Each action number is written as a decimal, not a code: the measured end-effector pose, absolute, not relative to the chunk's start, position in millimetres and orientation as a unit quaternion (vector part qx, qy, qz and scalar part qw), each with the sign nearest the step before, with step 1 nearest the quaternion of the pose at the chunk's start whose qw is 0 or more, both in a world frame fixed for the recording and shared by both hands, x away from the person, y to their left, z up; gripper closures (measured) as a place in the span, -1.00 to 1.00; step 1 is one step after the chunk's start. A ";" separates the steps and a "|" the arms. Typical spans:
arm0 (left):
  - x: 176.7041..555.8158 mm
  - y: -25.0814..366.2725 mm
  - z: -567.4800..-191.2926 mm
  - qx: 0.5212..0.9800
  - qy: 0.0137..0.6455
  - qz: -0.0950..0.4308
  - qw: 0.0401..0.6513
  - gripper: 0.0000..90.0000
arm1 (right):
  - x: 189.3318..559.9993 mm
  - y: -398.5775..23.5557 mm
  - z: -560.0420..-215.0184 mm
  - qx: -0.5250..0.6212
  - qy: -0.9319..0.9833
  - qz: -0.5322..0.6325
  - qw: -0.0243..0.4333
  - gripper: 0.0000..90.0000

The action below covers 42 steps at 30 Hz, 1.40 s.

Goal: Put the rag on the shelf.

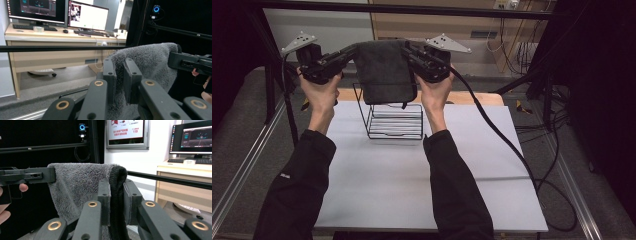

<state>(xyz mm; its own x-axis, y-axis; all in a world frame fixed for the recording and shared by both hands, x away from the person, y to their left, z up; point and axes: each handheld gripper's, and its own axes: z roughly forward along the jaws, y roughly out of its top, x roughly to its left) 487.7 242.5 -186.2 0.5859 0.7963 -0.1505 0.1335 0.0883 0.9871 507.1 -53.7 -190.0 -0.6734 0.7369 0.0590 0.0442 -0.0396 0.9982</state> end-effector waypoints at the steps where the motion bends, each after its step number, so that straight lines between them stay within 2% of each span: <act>1: 487.1 242.2 -187.3 0.623 0.373 0.259 0.636 0.81 | 506.7 -54.0 -191.3 0.305 0.641 0.653 0.264 0.75; 42: 457.3 247.2 -221.2 0.683 0.359 0.229 0.593 0.77 | 484.8 -65.1 -219.7 0.270 0.701 0.620 0.226 0.74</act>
